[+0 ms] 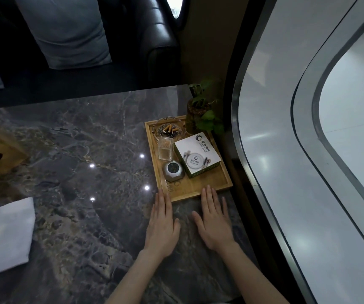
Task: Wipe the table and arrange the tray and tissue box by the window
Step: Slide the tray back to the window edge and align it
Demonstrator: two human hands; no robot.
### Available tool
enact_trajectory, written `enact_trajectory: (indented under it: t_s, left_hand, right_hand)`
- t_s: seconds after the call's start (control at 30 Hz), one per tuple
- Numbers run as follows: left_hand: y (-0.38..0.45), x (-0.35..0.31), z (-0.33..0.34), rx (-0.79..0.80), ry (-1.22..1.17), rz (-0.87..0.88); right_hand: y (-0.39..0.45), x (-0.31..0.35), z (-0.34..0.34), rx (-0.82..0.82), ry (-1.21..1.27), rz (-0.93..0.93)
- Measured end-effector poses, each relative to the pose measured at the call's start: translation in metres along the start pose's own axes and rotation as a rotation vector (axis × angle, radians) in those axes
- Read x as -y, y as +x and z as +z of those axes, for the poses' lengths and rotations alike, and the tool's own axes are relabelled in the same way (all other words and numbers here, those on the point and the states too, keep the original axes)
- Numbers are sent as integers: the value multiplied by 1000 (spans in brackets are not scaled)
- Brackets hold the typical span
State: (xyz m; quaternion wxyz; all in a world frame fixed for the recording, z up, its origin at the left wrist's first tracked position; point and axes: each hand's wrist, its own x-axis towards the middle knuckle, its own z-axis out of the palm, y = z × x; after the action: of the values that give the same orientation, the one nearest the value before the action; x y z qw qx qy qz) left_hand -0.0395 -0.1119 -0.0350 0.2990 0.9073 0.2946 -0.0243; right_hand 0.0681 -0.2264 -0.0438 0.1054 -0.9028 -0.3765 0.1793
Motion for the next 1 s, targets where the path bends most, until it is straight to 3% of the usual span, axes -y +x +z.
enact_trajectory:
  t_s: [1.0]
  left_hand:
    - [18,-2,-6,12,-24,-15]
  right_hand:
    - [17,-2,-11,35,-25,-1]
